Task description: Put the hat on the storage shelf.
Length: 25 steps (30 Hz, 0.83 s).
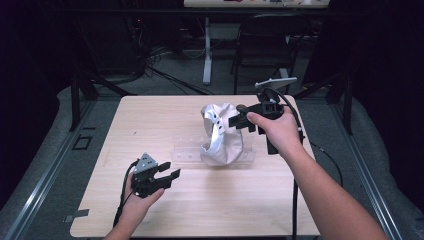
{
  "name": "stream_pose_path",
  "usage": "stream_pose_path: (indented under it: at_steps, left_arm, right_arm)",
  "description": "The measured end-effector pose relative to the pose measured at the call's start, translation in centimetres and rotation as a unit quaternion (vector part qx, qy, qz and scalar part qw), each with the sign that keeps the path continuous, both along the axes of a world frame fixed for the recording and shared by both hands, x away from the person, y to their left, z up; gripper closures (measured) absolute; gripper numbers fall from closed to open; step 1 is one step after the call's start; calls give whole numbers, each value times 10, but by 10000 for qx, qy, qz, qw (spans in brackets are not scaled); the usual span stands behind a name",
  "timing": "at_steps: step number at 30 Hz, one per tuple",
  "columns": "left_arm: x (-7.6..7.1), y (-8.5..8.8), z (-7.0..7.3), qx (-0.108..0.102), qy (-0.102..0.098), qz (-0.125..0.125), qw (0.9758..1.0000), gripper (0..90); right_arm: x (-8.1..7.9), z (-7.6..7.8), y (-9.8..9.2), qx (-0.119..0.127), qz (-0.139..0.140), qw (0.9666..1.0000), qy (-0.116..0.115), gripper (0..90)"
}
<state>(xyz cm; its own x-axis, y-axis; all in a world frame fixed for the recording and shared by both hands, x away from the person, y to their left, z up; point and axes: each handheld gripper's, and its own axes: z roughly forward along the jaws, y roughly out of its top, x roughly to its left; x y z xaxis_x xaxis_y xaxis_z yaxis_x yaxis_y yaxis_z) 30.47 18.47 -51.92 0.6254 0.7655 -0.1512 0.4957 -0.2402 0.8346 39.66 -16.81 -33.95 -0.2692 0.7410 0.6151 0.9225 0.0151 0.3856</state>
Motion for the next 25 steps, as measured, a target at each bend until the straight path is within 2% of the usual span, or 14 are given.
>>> stream_pose_path:
  at_steps: [3,6,9,11,15,18,20,22,25]
  left_arm:
    - [2,6,-5,37,36,86,9999,486]
    - [5,10,-10,-10,95,202,9998,479]
    - [6,12,-13,88,97,162,9998,478]
    - [6,12,-15,57,64,203,9998,478]
    - [6,12,-16,58,80,207,9997,478]
    - [4,11,-16,197,-34,261,9995,474]
    - [3,11,-16,181,-68,332,9993,470]
    - [3,11,-16,183,-100,308,9993,467]
    - [3,9,-17,203,-107,224,9995,463]
  right_arm:
    - [-8,-5,-4,-43,58,9999,-91,598]
    - [-15,-10,-10,-118,34,9997,-198,582]
    - [-22,-17,-17,-151,9,9996,-231,575]
    - [-27,-23,-23,-217,-9,9994,-256,570]
    - [-35,-35,-33,-168,-25,9996,-244,558]
    - [-41,-44,-40,-151,-61,9996,-236,549]
    - [-45,-50,-43,-202,-84,9994,-249,542]
    - [-49,-54,-46,-232,-92,9992,-319,533]
    - [-59,-63,-51,-225,-159,9975,-649,519]
